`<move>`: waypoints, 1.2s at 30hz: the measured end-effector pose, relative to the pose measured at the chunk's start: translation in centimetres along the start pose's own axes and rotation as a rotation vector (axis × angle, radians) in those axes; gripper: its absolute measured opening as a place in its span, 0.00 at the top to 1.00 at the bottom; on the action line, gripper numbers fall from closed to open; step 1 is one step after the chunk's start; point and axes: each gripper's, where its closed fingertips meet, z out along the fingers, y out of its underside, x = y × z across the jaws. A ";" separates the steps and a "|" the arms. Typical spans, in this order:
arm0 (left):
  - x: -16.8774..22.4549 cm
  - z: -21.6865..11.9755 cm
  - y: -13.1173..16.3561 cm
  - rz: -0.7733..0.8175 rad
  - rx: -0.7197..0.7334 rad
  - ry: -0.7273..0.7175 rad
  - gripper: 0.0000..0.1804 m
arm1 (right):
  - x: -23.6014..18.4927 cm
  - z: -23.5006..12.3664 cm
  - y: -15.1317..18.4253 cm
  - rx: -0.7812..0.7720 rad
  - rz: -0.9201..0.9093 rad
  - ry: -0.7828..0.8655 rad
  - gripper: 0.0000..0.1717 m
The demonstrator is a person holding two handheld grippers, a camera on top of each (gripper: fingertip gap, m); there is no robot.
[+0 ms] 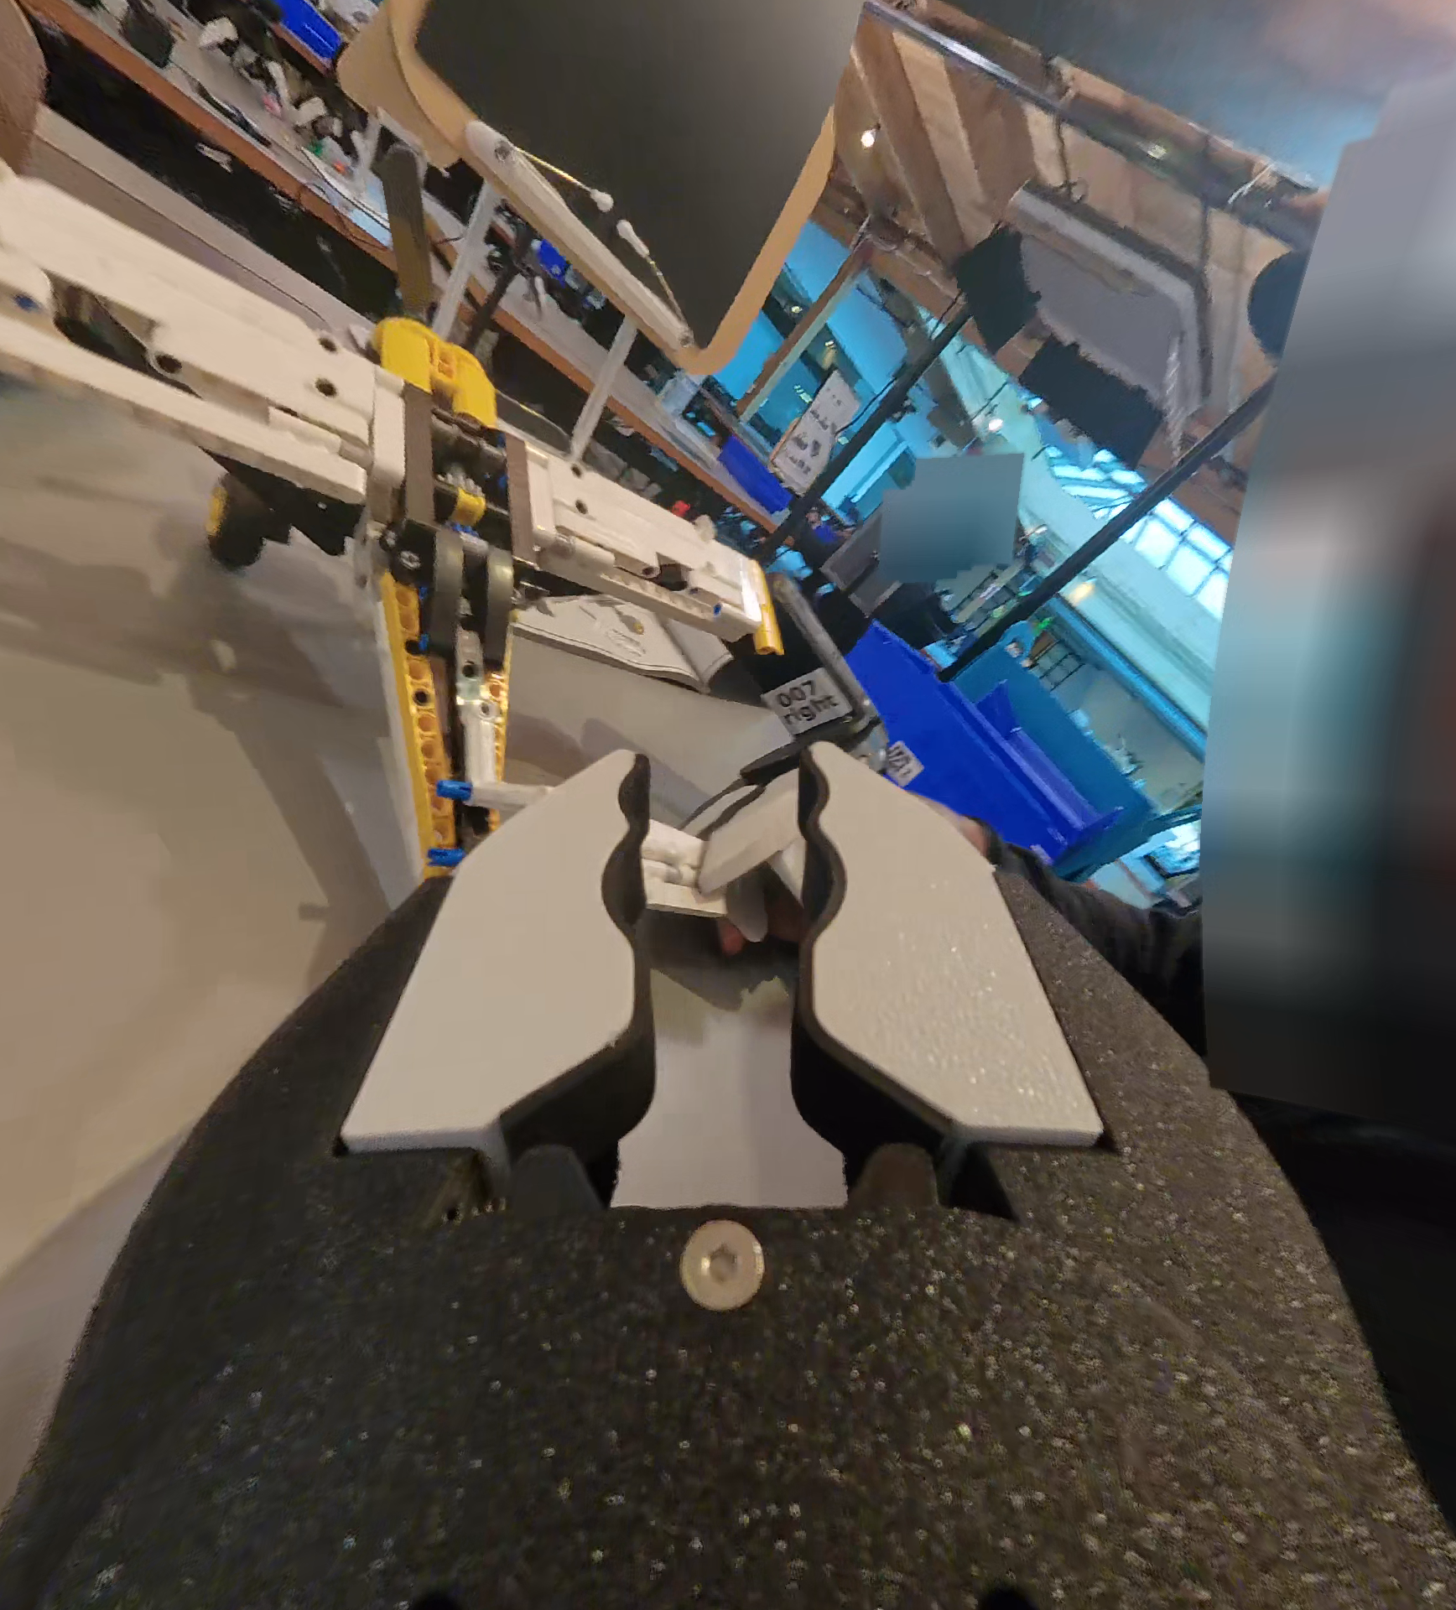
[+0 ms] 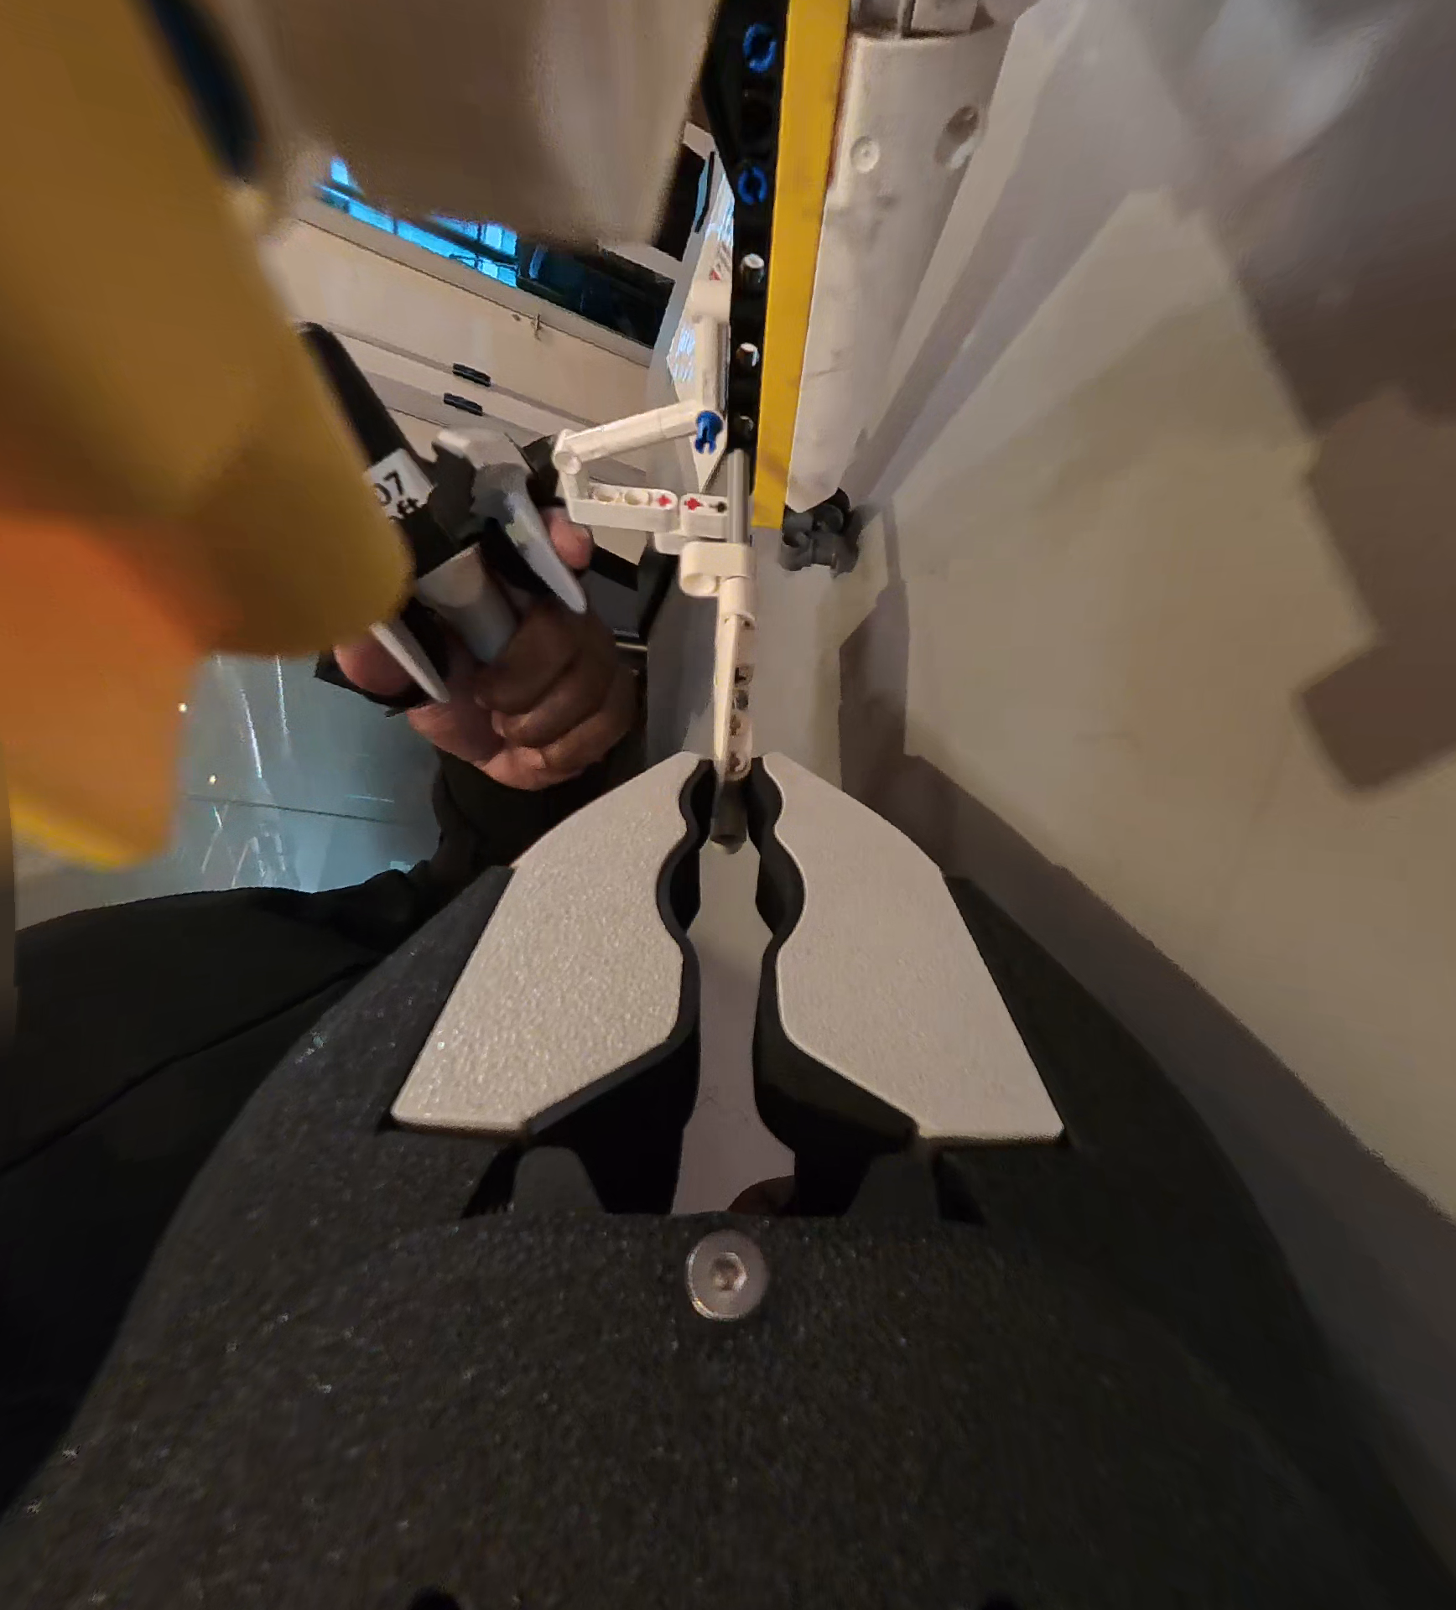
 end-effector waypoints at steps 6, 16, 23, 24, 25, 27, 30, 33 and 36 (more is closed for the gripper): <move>-2.4 0.4 0.1 0.071 -0.040 -0.118 0.78 | 0.1 0.5 -0.2 -0.020 -0.008 0.009 0.96; -4.0 1.5 1.1 0.055 -0.140 -0.142 0.78 | 0.0 1.3 -0.7 -0.033 -0.023 0.003 0.96; -4.4 2.1 1.7 0.062 -0.180 -0.136 0.78 | 0.0 1.4 -0.8 -0.037 -0.017 -0.002 0.96; -4.5 2.1 1.8 0.066 -0.185 -0.139 0.79 | 0.0 1.4 -0.8 -0.037 -0.017 -0.003 0.96; -4.5 2.1 1.8 0.071 -0.191 -0.142 0.79 | 0.0 1.4 -0.7 -0.038 -0.017 -0.003 0.96; -4.5 2.2 1.9 0.087 -0.201 -0.149 0.79 | 0.0 1.4 -0.7 -0.040 -0.020 0.001 0.96; -4.7 2.3 2.0 0.110 -0.216 -0.164 0.80 | 0.0 1.5 -0.6 -0.045 -0.021 0.003 0.96; -4.8 2.3 2.1 0.131 -0.225 -0.174 0.83 | 0.0 1.5 -0.6 -0.049 -0.018 0.002 0.96; -5.0 2.3 2.2 0.156 -0.234 -0.177 0.86 | 0.1 1.5 -0.6 -0.049 -0.015 0.002 0.96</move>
